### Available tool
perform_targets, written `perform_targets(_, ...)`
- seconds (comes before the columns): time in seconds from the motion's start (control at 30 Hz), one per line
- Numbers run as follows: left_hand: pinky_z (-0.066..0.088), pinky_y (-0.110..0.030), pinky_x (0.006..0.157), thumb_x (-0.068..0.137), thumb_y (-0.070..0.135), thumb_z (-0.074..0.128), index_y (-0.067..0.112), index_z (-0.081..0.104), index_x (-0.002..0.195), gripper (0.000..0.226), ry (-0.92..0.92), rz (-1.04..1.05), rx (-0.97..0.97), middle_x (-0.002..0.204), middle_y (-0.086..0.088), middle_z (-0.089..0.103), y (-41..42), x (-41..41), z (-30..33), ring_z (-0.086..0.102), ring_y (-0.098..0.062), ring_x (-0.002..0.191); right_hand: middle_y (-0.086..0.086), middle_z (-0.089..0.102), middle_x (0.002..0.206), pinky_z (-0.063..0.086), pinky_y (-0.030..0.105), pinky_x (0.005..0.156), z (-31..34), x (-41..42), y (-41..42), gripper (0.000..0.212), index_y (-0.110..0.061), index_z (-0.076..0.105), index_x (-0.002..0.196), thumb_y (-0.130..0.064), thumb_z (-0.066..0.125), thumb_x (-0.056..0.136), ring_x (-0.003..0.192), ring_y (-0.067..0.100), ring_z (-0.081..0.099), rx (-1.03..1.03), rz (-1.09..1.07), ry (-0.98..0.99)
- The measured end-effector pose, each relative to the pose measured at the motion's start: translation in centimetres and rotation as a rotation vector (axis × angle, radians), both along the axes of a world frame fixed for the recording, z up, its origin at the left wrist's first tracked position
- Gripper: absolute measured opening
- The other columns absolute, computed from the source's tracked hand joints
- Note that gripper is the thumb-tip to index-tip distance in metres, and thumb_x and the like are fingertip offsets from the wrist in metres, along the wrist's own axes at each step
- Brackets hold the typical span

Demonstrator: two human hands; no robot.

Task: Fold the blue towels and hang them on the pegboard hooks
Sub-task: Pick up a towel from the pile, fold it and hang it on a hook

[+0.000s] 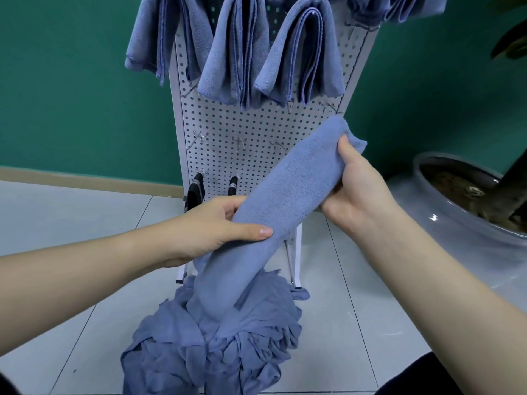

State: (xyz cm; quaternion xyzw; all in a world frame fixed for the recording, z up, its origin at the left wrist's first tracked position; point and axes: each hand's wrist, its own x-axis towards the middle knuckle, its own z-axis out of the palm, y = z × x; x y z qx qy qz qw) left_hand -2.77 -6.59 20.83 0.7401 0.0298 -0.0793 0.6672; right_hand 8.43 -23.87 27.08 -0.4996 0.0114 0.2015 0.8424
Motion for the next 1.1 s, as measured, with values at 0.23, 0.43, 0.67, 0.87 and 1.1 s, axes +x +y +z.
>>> perform_targets(0.23,0.056,-0.023,0.065,0.076,0.019,0.088,0.008,0.076,0.106,0.034,0.052,0.096,-0.065,0.098,-0.012,0.077,1.0,-0.4,1.1,0.07,-0.019,0.078,0.012,0.076,0.112,0.063,0.049,0.086,-3.0,2.5,-1.4,0.025,-0.006,0.064,0.12,-0.026,0.06,0.105,0.097,0.027,0.077,-0.325,-0.132,-0.018)
perform_targets(0.43,0.057,-0.023,0.067,0.076,0.018,0.076,0.01,0.076,0.111,0.036,-0.079,0.164,-0.157,0.101,-0.012,0.078,2.1,-0.9,2.6,0.072,-0.018,0.079,0.013,0.074,0.104,0.061,0.028,0.059,-5.3,2.8,-1.5,0.019,0.0,0.066,0.112,-0.014,0.068,0.099,0.079,0.021,0.073,-0.394,0.0,0.079)
perform_targets(0.67,0.059,-0.026,0.07,0.081,0.018,0.071,0.004,0.073,0.114,0.036,-0.135,0.184,-0.266,0.102,-0.016,0.075,2.3,-1.8,4.1,0.07,-0.023,0.082,-0.004,0.061,0.137,0.049,0.022,0.097,-4.6,-0.5,-0.9,0.063,-0.024,0.054,0.138,-0.023,0.063,0.076,0.122,0.006,0.059,-0.689,0.193,-0.572)
perform_targets(0.87,0.061,-0.029,0.073,0.084,0.016,0.066,0.006,0.073,0.114,0.033,-0.169,0.184,-0.362,0.103,-0.016,0.075,1.3,-2.3,4.9,0.071,-0.023,0.083,-0.019,0.051,0.149,0.037,0.017,0.112,-3.2,-4.3,-0.3,0.08,-0.029,0.035,0.155,-0.01,0.074,0.088,0.137,-0.004,0.047,-0.66,0.456,-1.081)
perform_targets(1.1,0.06,-0.028,0.072,0.085,0.019,0.062,0.007,0.077,0.108,0.029,-0.173,0.158,-0.369,0.102,-0.017,0.075,0.8,-2.4,5.8,0.072,-0.024,0.084,-0.011,0.063,0.136,0.05,0.044,0.103,-3.9,-4.5,1.1,0.069,-0.027,0.048,0.145,-0.019,0.077,0.084,0.124,0.013,0.06,-0.707,0.124,-1.195)
